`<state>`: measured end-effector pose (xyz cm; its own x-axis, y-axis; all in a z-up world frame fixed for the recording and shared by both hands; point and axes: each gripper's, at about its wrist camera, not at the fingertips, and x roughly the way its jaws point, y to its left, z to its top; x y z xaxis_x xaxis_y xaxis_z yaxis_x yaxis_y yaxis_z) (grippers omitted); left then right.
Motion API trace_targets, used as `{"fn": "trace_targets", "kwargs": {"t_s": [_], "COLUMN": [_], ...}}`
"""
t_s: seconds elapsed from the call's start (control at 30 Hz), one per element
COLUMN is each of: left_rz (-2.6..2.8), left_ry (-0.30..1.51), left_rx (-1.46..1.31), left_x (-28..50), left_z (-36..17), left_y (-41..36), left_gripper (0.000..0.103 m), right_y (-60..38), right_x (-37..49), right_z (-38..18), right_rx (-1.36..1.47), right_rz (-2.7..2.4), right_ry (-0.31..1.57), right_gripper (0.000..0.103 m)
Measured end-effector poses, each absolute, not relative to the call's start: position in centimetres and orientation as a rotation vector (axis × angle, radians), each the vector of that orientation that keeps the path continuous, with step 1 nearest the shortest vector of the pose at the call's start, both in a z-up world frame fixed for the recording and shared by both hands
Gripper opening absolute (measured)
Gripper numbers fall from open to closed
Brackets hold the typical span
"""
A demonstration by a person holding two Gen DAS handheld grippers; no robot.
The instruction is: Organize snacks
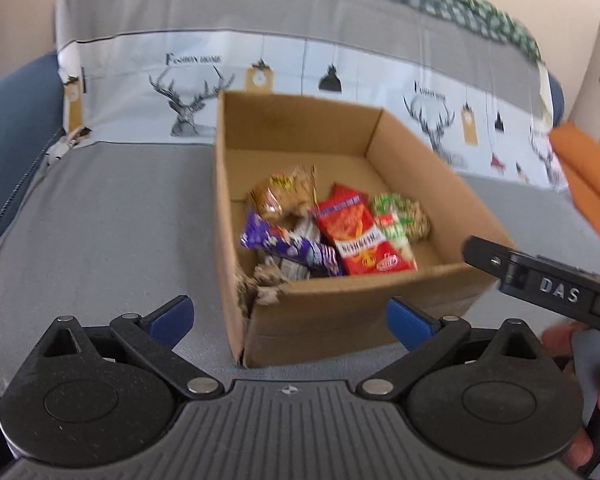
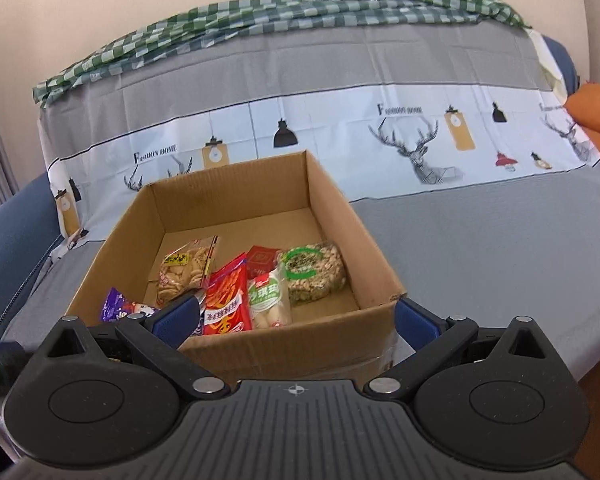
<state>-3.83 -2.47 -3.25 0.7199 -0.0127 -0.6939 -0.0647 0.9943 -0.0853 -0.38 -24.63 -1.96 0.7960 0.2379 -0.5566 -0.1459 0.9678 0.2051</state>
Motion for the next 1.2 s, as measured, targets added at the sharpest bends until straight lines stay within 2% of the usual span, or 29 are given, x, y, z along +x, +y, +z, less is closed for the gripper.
{"fn": "trace_targets", "kwargs": {"t_s": [1.2], "left_rz": [0.08], "left_ry": [0.769], "left_rx": [-0.122], "left_x": [-2.9], "left_z": [-3.7], "left_y": [-2.1], "left_gripper": [0.102], "right_y": [-21.6], "right_x": [0.3], "right_z": [-3.4], "right_rx": [0.052], "right_rz": [0.246], "right_ry": [0.652], "right_gripper": [0.102]}}
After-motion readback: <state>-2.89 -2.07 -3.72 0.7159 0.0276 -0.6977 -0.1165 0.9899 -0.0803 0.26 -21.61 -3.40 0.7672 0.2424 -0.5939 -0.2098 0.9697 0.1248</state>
